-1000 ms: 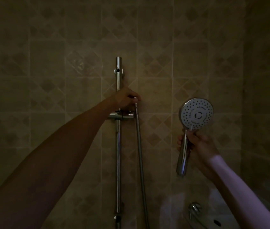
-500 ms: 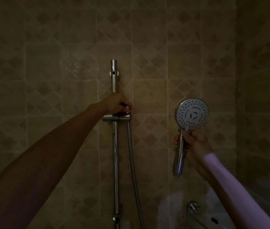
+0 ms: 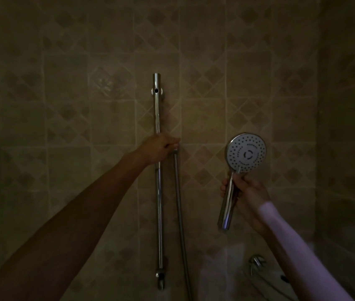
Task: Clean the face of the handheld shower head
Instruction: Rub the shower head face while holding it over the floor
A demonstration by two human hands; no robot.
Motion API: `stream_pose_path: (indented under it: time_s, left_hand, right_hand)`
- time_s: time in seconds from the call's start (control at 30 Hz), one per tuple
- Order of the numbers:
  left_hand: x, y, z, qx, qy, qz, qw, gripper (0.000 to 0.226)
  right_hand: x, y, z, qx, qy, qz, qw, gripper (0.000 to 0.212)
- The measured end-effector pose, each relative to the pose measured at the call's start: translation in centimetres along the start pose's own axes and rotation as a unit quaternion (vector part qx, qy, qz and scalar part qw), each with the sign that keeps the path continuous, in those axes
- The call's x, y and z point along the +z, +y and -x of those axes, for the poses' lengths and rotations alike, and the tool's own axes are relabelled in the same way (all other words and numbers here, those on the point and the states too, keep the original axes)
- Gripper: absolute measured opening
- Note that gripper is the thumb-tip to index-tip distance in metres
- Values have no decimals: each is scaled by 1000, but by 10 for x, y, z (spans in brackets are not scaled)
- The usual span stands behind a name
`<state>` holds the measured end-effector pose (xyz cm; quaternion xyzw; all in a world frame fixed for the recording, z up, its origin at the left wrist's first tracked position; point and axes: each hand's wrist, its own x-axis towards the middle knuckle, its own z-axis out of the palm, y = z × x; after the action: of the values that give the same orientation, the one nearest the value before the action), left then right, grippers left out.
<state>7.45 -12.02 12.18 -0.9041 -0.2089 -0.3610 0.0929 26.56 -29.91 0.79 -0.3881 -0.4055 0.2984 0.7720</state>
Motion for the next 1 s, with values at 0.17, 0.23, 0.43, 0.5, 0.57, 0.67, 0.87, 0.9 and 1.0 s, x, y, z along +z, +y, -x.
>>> stream_pose_path:
  time_s: [0.17, 0.23, 0.43, 0.5, 0.57, 0.67, 0.87, 0.9, 1.0]
  left_hand:
    - [16, 21, 14, -38, 48, 8, 998, 24]
    - [28, 32, 30, -35, 93, 20, 995, 23]
    - [74, 75, 124, -215, 99, 326, 915, 25]
    - [90, 98, 160, -286, 54, 500, 816, 23]
    - [110, 116, 192, -345, 7, 595, 726, 27]
    - [129, 138, 235, -373, -45, 692, 617, 53]
    - [134, 158, 296, -332, -108, 753, 558, 36]
    - [136, 160, 305, -325, -115, 746, 570, 36]
    - [141, 168, 332, -321, -135, 742, 573, 41]
  right_hand:
    - [0, 4, 15, -13, -9, 21, 1000, 15]
    - [-3, 3, 25, -8, -16, 34, 999, 16]
    - [-8, 17, 54, 44, -32, 77, 996, 25]
    - [-7, 28, 65, 55, -38, 80, 995, 24]
    - [-6, 40, 77, 72, -36, 82, 993, 23]
    - [-3, 60, 98, 104, -42, 77, 991, 24]
    - [1, 87, 152, 127, -66, 105, 984, 25]
    - [2, 93, 161, 125, -62, 115, 984, 25]
    - [2, 115, 187, 140, -48, 140, 979, 23]
